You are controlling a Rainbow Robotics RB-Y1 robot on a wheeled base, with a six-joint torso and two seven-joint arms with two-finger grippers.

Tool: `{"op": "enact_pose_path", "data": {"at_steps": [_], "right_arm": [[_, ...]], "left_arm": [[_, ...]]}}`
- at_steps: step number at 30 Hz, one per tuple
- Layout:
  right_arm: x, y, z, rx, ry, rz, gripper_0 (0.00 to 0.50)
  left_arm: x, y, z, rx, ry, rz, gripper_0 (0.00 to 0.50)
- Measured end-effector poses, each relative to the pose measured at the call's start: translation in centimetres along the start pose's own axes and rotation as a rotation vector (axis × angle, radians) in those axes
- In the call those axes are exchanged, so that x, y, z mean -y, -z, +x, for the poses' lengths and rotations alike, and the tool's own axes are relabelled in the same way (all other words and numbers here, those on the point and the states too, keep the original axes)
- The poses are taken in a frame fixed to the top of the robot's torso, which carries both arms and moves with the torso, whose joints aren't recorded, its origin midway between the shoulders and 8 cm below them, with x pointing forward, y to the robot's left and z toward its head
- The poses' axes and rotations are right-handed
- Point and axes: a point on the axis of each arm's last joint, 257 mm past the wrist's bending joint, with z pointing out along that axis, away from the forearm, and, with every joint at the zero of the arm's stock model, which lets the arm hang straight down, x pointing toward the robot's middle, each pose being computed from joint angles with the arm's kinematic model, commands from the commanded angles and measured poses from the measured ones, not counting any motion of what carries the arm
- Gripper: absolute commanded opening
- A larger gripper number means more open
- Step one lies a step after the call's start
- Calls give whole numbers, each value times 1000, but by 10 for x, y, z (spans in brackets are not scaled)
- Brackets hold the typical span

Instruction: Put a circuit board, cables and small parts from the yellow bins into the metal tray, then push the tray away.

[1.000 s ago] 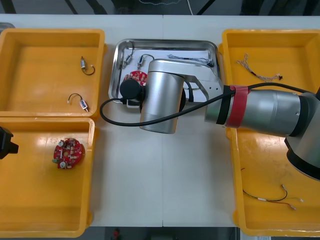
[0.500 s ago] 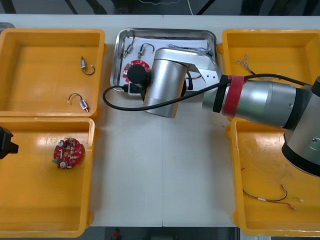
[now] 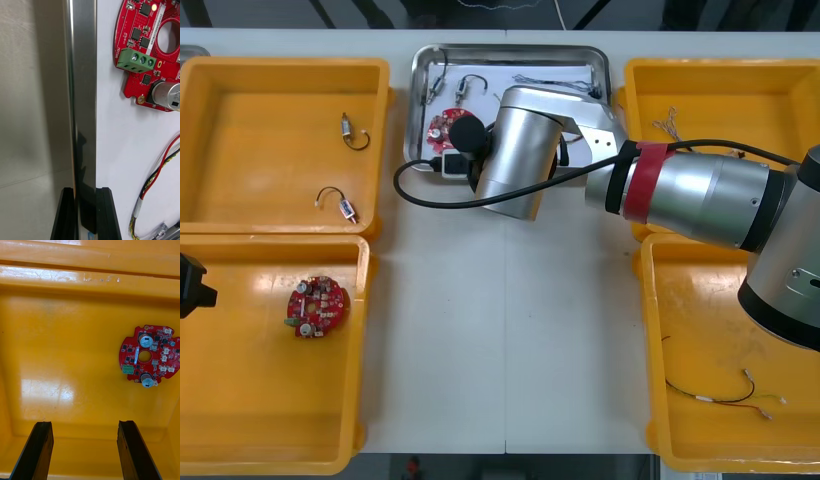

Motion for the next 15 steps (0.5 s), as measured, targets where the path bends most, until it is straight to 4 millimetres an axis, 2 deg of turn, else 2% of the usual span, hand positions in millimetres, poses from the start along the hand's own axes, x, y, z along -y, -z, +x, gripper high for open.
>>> {"op": "enact_pose_path", "data": {"at_steps": [5,6,7,8,9,15], "right_arm": [[3,-3,3,-2,-8,3,0],[3,-4,4,-3,-9,3,169],[3,-4,4,-5,-10,3,290],[3,-4,5,-7,-12,3,447],[4,-5,6,-9,-14,4,500],[10,-2,12,-28,-47,-5,500]], "left_arm": [[0,0,0,0,0,0,500],[0,0,0,0,0,0,500],[0,0,0,0,0,0,500],[0,0,0,0,0,0,500],[0,0,0,0,0,0,500],[0,0,0,0,0,0,500]]}}
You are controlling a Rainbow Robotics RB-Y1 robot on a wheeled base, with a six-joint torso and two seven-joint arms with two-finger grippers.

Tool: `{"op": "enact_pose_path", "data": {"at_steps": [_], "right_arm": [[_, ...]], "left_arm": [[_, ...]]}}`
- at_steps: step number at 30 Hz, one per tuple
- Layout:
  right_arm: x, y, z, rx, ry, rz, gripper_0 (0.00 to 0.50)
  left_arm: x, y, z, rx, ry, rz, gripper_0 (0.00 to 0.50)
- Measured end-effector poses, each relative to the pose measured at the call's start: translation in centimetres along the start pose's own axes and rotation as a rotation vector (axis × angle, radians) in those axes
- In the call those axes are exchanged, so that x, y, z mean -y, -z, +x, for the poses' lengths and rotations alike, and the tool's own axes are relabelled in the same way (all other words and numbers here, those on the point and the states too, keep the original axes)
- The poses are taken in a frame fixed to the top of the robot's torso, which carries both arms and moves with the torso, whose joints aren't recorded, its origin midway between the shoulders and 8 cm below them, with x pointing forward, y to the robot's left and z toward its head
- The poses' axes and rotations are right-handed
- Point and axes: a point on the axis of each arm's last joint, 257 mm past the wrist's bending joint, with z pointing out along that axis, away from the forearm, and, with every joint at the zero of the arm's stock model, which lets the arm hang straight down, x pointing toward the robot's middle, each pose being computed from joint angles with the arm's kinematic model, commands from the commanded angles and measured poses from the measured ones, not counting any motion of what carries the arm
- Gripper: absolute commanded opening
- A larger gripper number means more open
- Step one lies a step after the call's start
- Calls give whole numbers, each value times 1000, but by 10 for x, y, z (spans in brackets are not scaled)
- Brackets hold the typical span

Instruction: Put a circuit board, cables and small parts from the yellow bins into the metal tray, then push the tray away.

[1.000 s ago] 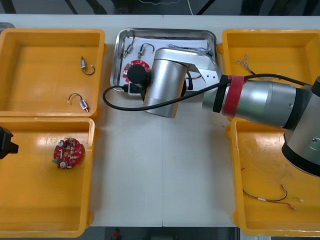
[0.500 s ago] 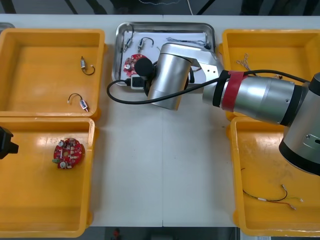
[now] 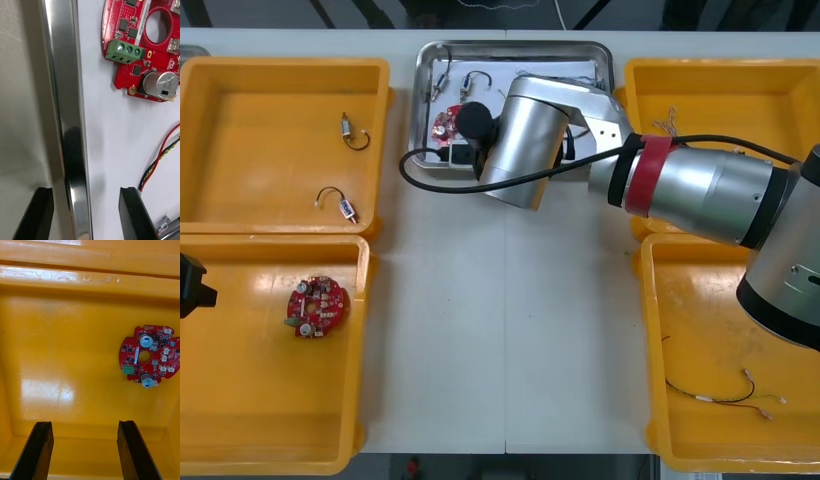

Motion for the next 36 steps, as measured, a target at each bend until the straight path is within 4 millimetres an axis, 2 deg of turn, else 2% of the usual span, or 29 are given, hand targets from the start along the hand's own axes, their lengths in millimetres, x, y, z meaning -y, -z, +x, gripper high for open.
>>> {"op": "enact_pose_path", "data": {"at_steps": [6,11,14,19,25,32,36], "right_arm": [[1,15,3,-31,-42,-34,500],[-2,47,-12,8,-90,-81,500],[-10,67,-13,17,-98,-121,500],[-27,97,-4,20,-147,-191,500],[-51,138,29,-2,-252,-290,500],[-40,166,30,125,-351,-258,500],[-37,177,38,159,-527,-254,500]], "left_arm": [[0,0,0,0,0,0,500],[0,0,0,0,0,0,500],[0,0,0,0,0,0,500],[0,0,0,0,0,0,500],[0,0,0,0,0,0,500],[0,0,0,0,0,0,500],[0,0,0,0,0,0,500]]}}
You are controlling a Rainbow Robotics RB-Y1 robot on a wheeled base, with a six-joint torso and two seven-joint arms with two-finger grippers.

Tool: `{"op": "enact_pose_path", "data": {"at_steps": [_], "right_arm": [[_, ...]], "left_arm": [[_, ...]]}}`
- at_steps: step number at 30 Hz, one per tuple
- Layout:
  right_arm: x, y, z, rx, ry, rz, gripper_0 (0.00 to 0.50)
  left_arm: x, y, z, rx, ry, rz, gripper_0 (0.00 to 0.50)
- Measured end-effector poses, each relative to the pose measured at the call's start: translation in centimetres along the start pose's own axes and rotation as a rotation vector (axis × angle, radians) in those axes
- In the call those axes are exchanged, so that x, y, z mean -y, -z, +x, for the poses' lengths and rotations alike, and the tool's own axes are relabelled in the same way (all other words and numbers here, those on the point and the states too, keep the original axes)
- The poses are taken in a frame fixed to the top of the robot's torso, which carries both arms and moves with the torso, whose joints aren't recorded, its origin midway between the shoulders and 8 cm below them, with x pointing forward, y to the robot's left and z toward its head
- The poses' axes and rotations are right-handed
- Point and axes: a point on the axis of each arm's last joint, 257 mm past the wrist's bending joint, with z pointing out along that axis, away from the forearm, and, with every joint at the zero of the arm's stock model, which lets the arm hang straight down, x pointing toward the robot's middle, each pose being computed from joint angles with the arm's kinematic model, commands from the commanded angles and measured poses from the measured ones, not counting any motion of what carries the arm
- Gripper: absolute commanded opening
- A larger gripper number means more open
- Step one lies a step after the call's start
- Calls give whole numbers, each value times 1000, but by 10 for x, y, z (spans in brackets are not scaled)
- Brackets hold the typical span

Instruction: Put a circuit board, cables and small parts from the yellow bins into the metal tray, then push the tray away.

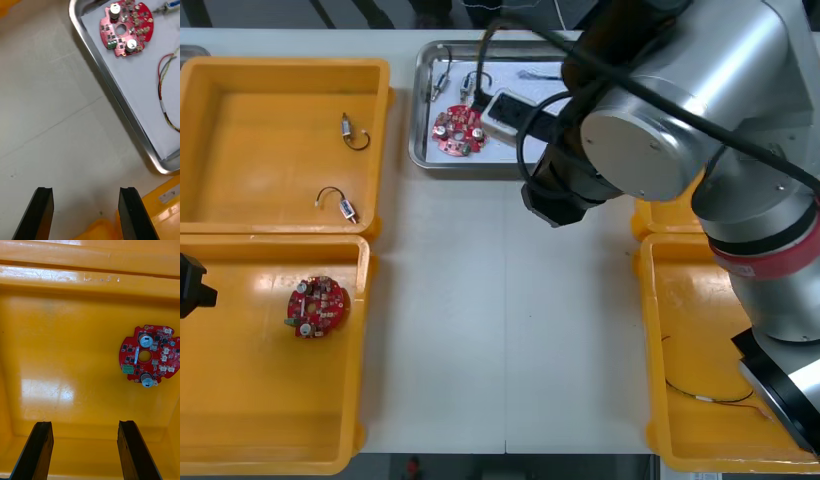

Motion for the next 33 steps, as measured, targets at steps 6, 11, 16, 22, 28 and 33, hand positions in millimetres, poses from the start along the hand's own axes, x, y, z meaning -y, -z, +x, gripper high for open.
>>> {"op": "enact_pose_path", "data": {"at_steps": [6,11,16,22,28,33], "right_arm": [[17,12,36,19,-234,27,500],[35,15,81,-21,-395,77,500],[53,16,127,-76,-545,128,500],[68,22,178,-126,-657,153,500],[74,34,221,-135,-801,121,500],[83,44,255,-166,-870,151,500]], "left_arm": [[0,0,0,0,0,0,500],[0,0,0,0,0,0,500],[0,0,0,0,0,0,500],[0,0,0,0,0,0,500],[0,0,0,0,-1,0,500],[0,0,0,0,-1,0,500]]}}
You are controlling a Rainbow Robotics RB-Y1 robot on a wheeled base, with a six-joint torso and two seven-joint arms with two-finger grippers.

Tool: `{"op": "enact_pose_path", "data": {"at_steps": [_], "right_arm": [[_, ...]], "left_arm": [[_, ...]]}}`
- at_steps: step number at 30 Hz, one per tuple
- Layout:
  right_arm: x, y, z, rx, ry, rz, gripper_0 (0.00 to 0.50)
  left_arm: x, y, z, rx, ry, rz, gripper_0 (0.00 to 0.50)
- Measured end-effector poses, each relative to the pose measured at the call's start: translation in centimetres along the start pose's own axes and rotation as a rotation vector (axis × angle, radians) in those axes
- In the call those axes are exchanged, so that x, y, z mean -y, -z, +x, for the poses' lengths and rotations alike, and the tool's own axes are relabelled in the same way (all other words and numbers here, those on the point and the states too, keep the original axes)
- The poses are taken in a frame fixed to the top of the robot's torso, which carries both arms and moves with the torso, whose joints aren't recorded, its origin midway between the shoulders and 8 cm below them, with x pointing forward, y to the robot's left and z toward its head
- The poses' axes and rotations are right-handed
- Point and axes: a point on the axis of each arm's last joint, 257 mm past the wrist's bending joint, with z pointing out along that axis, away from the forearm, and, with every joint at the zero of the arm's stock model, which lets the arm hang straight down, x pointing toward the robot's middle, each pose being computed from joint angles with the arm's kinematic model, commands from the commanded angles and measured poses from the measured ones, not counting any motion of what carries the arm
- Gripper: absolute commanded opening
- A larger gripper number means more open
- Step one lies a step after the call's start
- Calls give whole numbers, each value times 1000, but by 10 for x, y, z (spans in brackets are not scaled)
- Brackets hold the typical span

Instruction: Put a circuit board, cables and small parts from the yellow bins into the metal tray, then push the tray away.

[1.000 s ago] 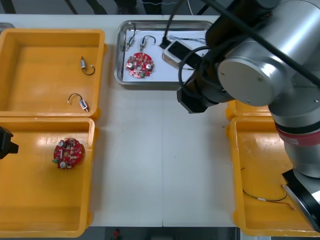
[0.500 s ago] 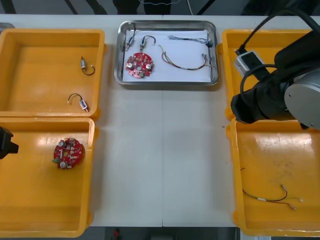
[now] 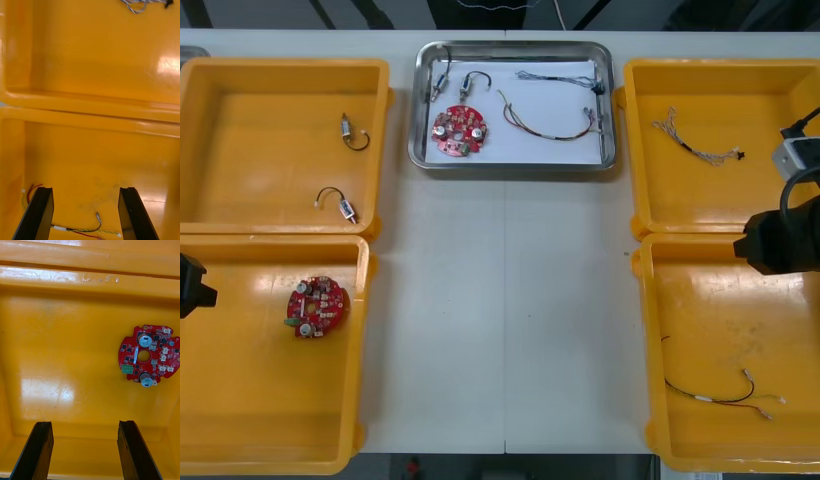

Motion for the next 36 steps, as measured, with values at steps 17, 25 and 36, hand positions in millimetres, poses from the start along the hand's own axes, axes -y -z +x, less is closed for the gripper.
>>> {"op": "enact_pose_path", "data": {"at_steps": [17,25,36], "right_arm": [[29,-7,54,-105,-69,16,500],[37,-5,54,-102,-95,23,500],[38,-7,55,-109,-109,15,500]], "left_arm": [[0,0,0,0,0,0,500],[0,0,0,0,0,0,500],[0,0,0,0,0,0,500]]}}
